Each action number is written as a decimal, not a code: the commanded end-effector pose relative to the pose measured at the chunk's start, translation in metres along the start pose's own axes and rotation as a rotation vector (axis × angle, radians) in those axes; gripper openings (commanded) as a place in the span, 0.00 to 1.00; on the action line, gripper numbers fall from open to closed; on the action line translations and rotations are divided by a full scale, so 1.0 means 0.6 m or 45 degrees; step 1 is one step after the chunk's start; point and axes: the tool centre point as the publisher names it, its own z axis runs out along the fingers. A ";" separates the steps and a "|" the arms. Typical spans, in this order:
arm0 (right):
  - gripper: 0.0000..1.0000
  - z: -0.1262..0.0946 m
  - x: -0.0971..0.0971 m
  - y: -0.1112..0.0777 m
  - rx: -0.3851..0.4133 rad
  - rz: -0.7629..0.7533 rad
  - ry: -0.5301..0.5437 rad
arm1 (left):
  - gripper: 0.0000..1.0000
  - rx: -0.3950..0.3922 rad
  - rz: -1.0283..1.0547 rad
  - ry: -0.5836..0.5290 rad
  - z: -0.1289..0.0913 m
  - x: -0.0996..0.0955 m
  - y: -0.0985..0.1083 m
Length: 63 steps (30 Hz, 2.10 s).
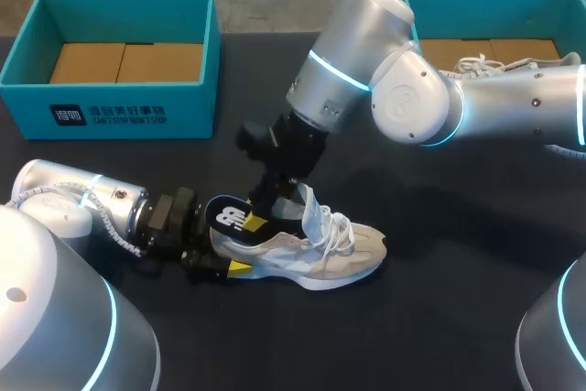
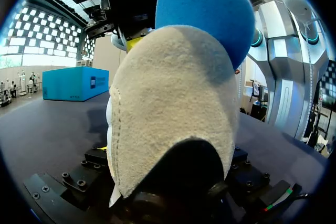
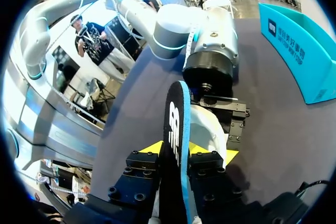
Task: Take the shoe out of the shoebox, open the shoe tongue, remove and reinsert the insole, then place the shoe into the shoebox
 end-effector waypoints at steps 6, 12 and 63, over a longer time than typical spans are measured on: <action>0.16 0.009 0.003 -0.004 -0.031 0.011 -0.008 | 0.00 0.000 0.000 0.002 0.000 -0.003 0.003; 0.01 0.009 0.002 -0.008 -0.053 0.025 -0.010 | 0.00 0.000 0.000 0.002 0.000 -0.003 0.003; 0.00 -0.234 -0.025 0.123 -0.409 -0.300 -0.402 | 0.00 0.000 0.000 0.002 0.000 -0.003 0.003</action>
